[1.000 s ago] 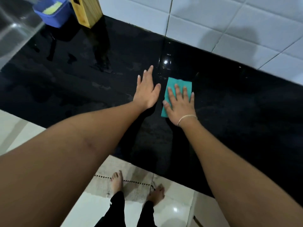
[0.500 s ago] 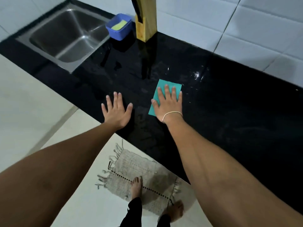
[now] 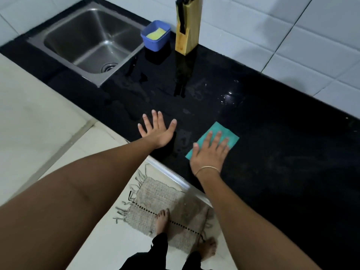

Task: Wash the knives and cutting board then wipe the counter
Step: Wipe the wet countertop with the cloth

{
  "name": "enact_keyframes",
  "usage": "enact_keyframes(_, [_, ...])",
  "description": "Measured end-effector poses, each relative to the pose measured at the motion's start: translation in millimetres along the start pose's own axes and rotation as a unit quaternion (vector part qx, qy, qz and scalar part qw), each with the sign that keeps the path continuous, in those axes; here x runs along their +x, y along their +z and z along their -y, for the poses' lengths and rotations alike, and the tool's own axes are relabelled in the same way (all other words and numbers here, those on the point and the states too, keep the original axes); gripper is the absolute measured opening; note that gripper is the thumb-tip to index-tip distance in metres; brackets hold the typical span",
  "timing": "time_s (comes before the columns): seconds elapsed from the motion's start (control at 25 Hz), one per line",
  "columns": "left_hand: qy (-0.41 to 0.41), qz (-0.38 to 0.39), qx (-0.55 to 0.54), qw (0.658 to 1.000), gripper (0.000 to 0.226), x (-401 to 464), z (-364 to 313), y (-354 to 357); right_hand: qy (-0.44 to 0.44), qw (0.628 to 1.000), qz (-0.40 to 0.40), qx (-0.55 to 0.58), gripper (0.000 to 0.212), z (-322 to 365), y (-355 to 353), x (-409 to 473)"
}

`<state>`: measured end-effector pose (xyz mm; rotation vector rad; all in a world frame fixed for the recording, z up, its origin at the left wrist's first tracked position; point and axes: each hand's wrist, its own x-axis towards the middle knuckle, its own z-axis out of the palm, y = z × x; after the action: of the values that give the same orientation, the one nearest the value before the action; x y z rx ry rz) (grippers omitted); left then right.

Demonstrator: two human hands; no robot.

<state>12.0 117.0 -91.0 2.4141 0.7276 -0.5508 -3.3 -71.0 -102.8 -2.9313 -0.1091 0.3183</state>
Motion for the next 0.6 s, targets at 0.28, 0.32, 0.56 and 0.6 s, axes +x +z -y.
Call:
enact_keyframes(0.28, [0.063, -0.129, -0.239, 0.96, 0.078, 0.4, 35.1, -18.1, -0.141, 0.986, 0.038, -0.075, 0.075, 155.3, 21.4, 77.3])
enact_keyframes(0.32, [0.069, -0.176, -0.22, 0.957, 0.078, -2.3, 43.7, -26.1, -0.146, 0.986, 0.038, -0.07, 0.072, 159.7, 19.7, 83.0])
enact_keyframes(0.56, [0.109, -0.146, -0.065, 0.981, 0.073, 8.8, 22.2, -33.9, -0.187, 0.977, 0.052, -0.082, 0.072, 90.3, 9.2, 27.6])
enact_keyframes(0.6, [0.133, -0.124, -0.041, 0.983, 0.074, 13.4, 9.2, -31.5, -0.178, 0.979, 0.057, -0.084, 0.073, 71.7, 5.5, 17.7])
